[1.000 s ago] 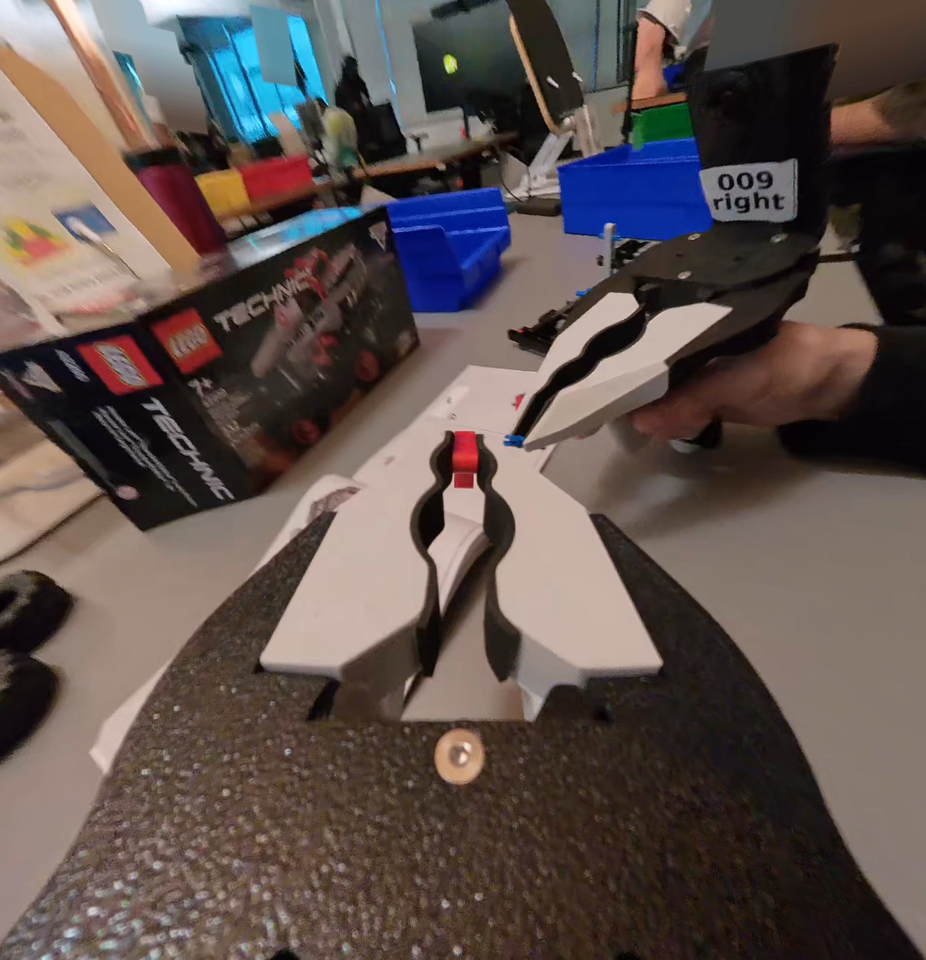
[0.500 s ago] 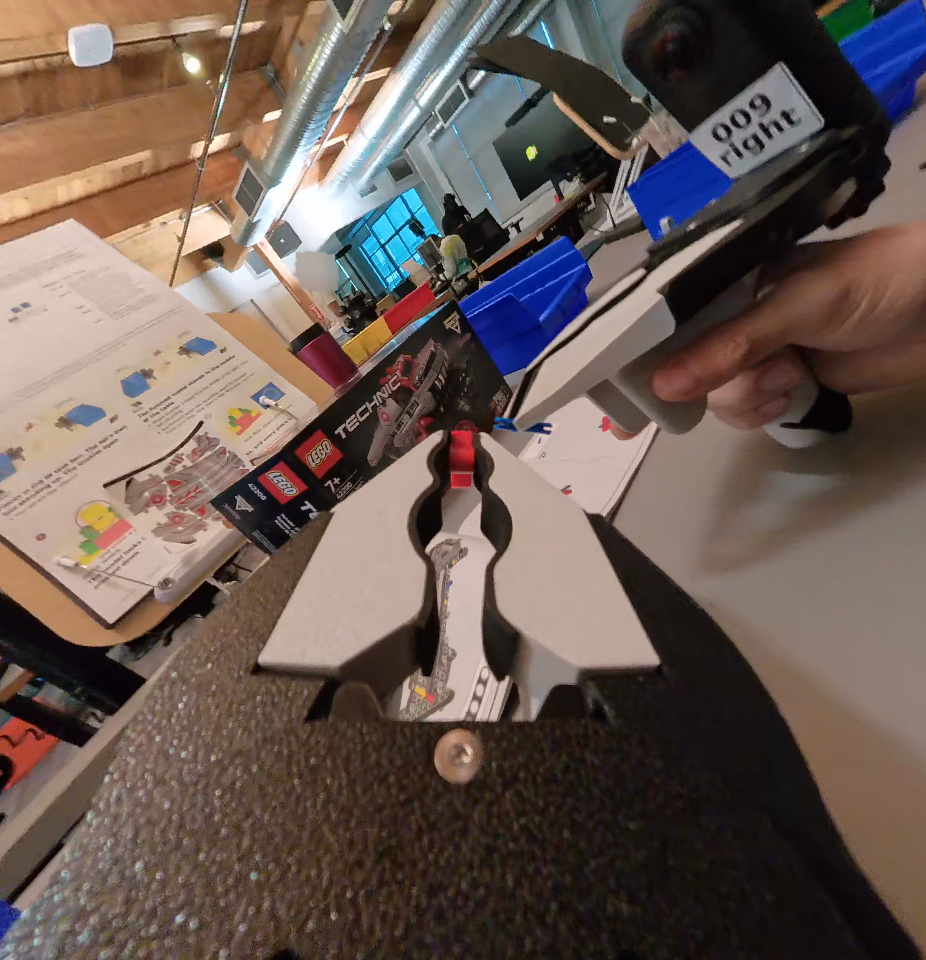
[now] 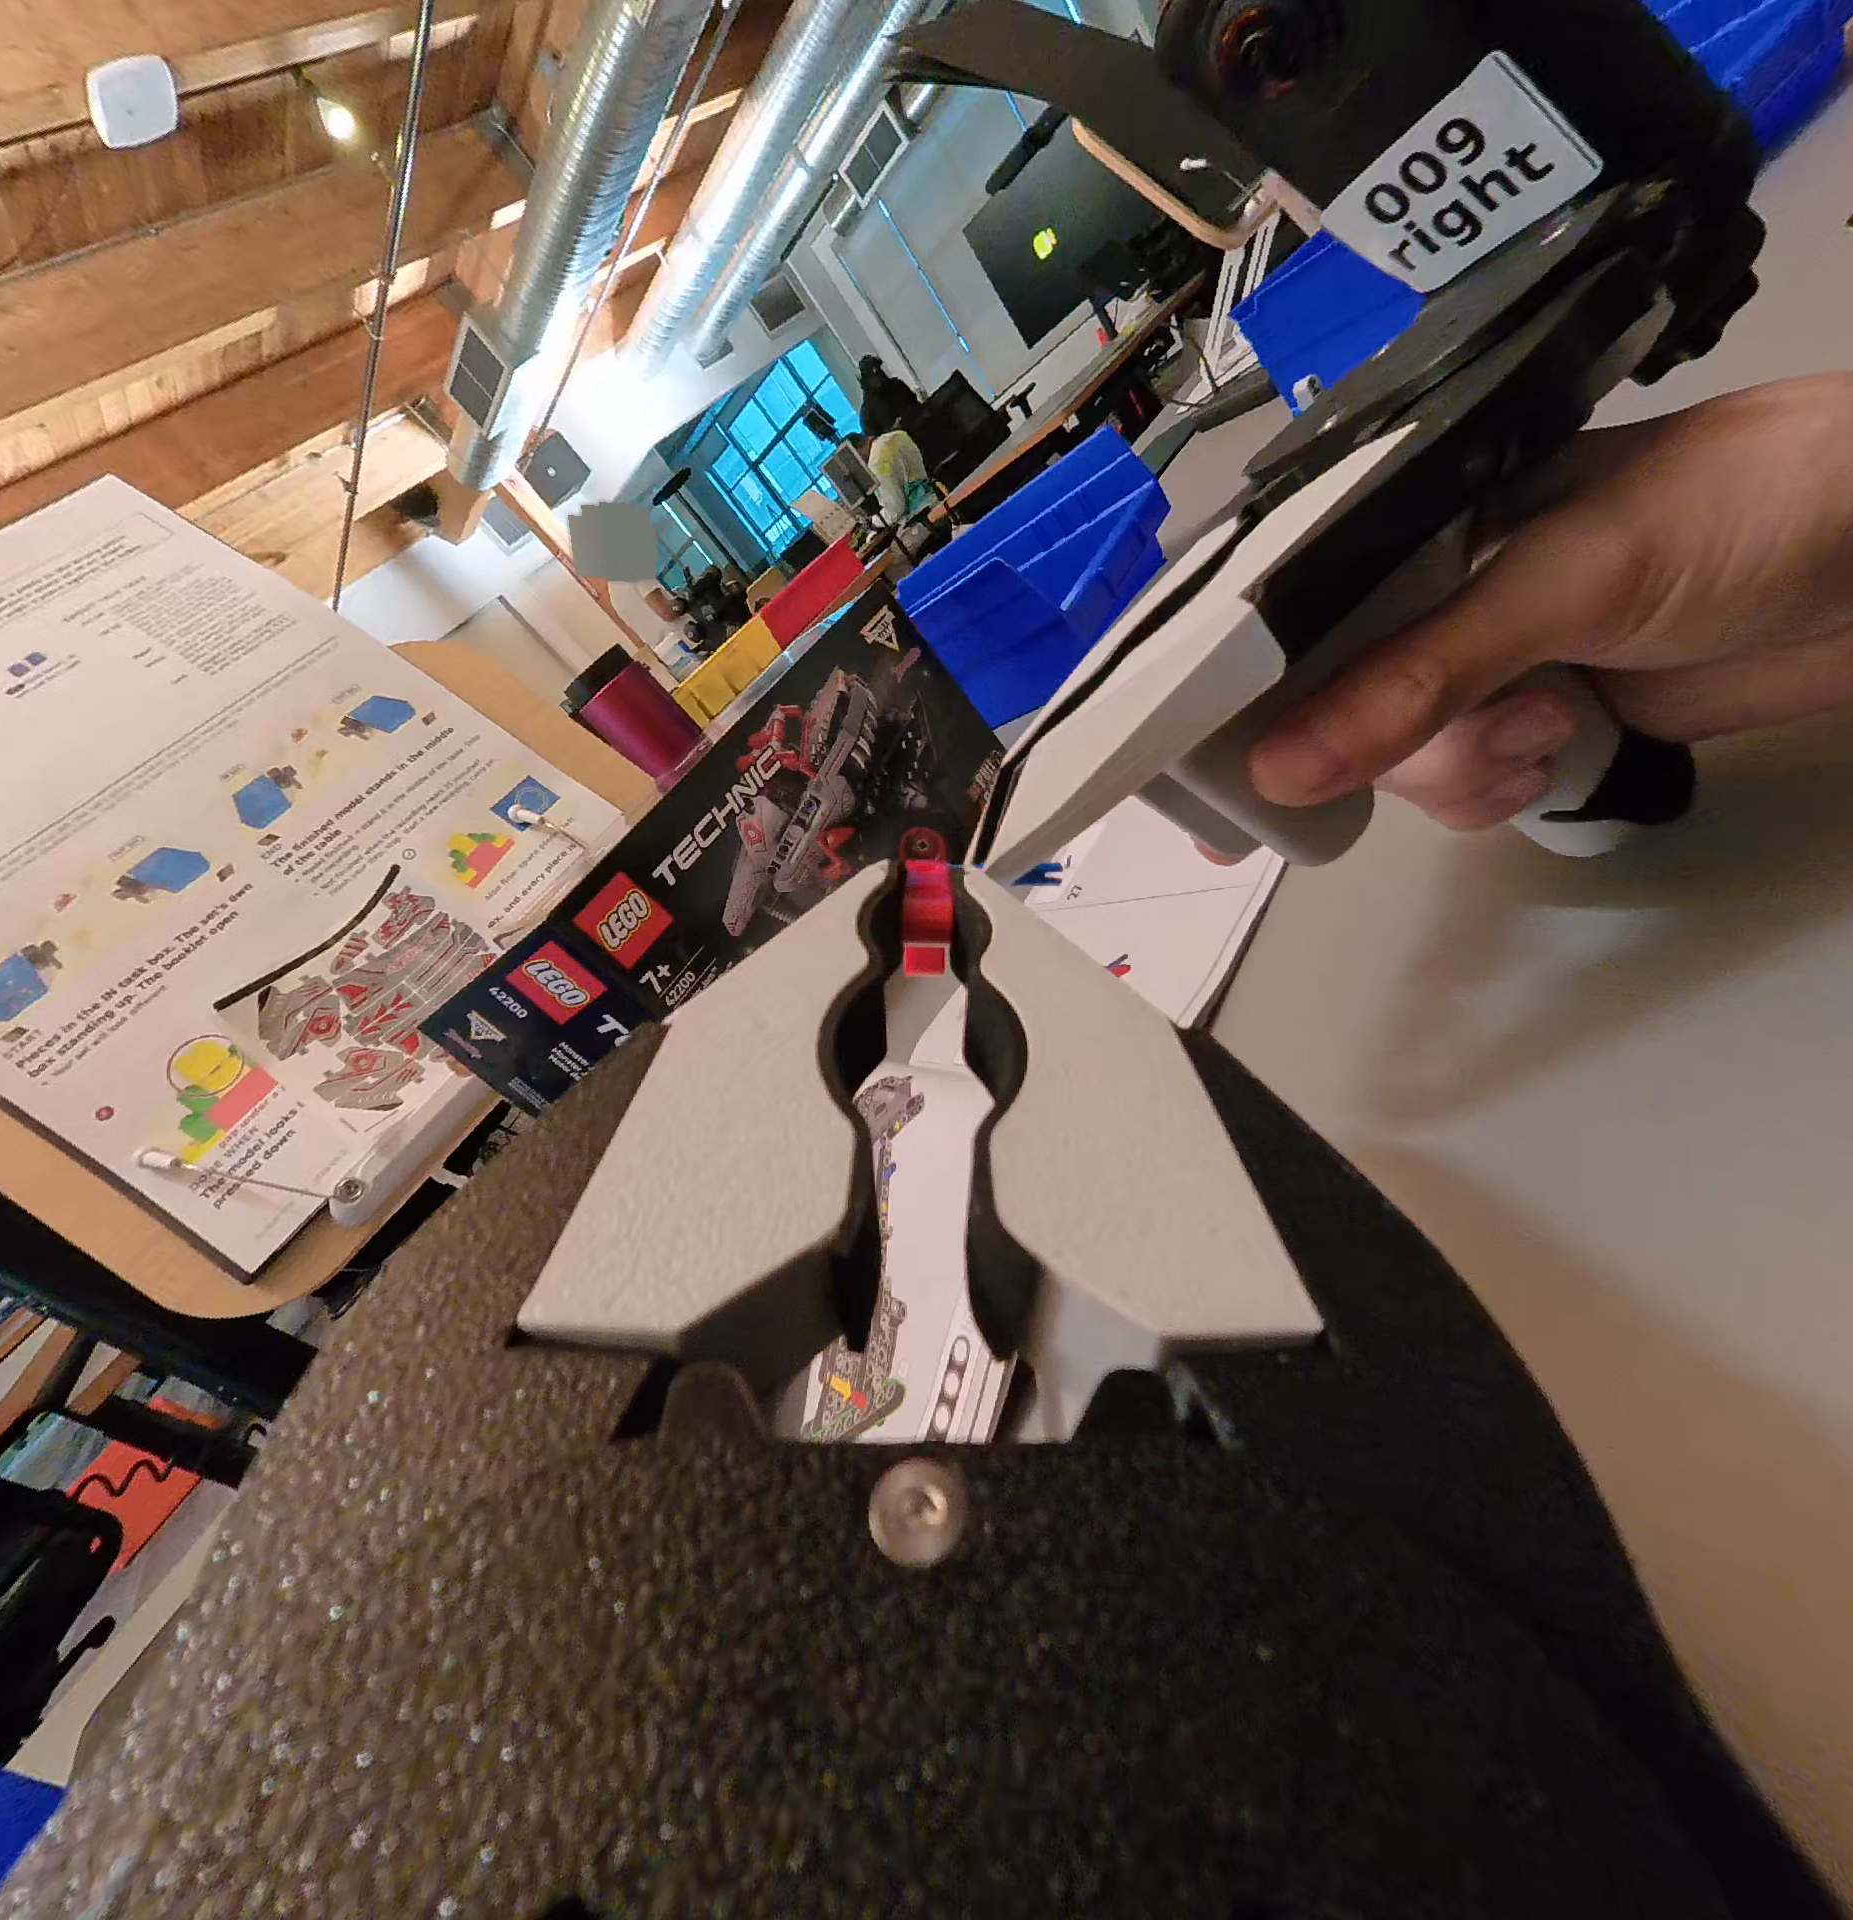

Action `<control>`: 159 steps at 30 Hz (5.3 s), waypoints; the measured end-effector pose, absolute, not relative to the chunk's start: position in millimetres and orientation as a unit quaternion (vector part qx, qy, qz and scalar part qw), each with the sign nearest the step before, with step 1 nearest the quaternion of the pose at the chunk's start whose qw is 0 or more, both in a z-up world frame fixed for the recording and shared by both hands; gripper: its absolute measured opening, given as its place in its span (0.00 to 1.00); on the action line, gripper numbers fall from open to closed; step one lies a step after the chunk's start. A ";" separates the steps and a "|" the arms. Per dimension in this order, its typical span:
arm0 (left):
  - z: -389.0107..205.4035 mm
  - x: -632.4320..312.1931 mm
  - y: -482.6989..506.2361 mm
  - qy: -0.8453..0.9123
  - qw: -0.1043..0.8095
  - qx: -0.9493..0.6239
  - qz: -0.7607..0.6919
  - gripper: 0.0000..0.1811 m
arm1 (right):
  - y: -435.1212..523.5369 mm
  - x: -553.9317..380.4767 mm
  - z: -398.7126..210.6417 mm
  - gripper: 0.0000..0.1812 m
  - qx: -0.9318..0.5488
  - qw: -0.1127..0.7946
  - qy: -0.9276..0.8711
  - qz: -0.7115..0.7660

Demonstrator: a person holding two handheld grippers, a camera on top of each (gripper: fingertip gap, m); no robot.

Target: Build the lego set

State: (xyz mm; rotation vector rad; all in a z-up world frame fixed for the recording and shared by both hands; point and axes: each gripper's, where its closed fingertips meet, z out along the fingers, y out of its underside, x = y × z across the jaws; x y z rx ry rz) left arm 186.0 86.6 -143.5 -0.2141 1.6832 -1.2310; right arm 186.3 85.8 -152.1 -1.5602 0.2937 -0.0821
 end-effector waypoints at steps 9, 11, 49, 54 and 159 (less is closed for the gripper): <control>-142.1 187.6 83.8 0.692 0.525 -0.086 -0.488 0.03 | 84.8 187.1 -149.4 0.02 -0.683 0.714 0.153 0.001; -140.7 187.6 83.9 0.690 0.526 -0.094 -0.489 0.03 | 84.7 187.3 -148.1 0.02 -0.672 0.722 0.165 0.019; -142.1 198.4 79.9 0.637 0.429 -0.272 -0.580 0.03 | 81.8 199.7 -147.4 0.01 -0.706 0.658 0.132 -0.226; -146.1 198.4 79.0 0.685 0.536 -0.179 -0.459 0.03 | 82.1 200.5 -153.1 0.01 -0.719 0.646 0.124 -0.224; -178.2 202.5 86.5 0.730 0.446 -0.235 -0.462 0.03 | 81.4 200.6 -184.5 0.01 -0.785 0.558 0.090 -0.255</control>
